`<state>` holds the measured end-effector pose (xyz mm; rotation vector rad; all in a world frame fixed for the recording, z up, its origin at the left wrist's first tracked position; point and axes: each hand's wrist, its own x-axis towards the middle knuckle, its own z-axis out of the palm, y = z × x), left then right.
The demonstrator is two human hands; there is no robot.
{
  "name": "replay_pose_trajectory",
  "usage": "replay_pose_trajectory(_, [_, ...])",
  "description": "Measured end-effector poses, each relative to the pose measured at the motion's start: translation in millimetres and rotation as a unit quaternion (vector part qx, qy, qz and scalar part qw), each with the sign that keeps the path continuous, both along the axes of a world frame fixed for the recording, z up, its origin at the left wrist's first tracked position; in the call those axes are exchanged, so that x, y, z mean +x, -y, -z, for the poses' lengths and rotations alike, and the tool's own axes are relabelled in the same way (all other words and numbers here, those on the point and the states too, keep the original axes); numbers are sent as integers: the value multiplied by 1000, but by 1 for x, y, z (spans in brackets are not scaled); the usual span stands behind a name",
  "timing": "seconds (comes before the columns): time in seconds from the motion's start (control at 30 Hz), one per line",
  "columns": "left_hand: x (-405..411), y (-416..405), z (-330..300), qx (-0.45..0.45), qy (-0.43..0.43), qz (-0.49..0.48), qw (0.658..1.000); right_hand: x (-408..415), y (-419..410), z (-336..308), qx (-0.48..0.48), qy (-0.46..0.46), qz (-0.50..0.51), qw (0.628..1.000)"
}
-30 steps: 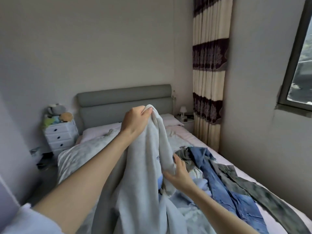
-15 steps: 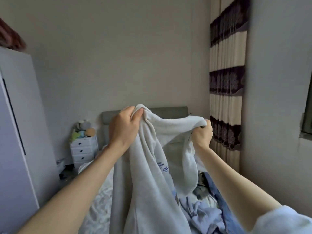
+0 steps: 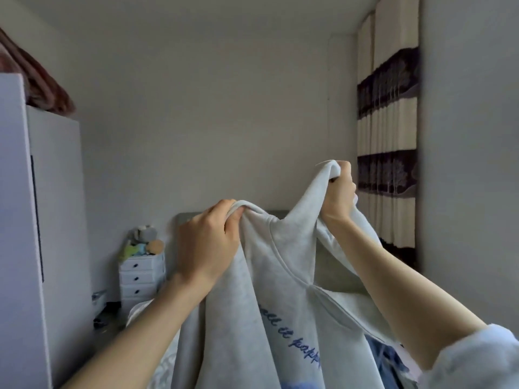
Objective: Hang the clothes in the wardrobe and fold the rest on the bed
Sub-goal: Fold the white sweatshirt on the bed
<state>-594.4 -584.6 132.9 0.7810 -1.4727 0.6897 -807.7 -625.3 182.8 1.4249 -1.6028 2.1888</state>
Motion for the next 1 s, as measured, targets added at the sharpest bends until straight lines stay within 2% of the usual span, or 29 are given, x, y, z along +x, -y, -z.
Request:
replay_pose_trajectory(0.07, [8,17,13,49,0,-8,999,4,23,14,63,-29,-4,998])
replay_pose_trajectory(0.13, [25,54,38,164,-9,-31,986,17,70,39,157,-80,-3,984])
replay_pose_trajectory(0.17, [32,73,50,228,7,-65,971,20,89,53,224,-126,-2,966])
replay_pose_trajectory(0.2, [41,97,63,299,48,-118,946,26,111,66,309,-177,-15,934])
replay_pose_trajectory(0.27, [66,147,99,443,148,-204,861,42,156,99,476,-282,-71,830])
replay_pose_trajectory(0.3, [77,165,113,496,180,-217,821,50,170,116,526,-323,-105,780])
replay_pose_trajectory(0.33, [86,183,127,521,194,-227,800,57,180,133,550,-354,-134,744])
replay_pose_trajectory(0.37, [93,197,143,536,208,-228,785,65,186,152,561,-367,-160,724])
replay_pose_trajectory(0.47, [102,229,185,556,247,-203,767,75,194,209,576,-341,-208,713])
replay_pose_trajectory(0.63, [93,240,268,614,242,-111,743,66,180,314,646,-206,-224,700])
replay_pose_trajectory(0.73, [84,233,327,669,233,-54,703,58,165,379,672,-158,-210,692])
replay_pose_trajectory(0.87, [79,214,401,714,216,-29,665,50,138,459,699,-146,-198,671])
replay_pose_trajectory(1.0, [75,190,481,773,211,-16,599,40,110,539,729,-98,-185,651])
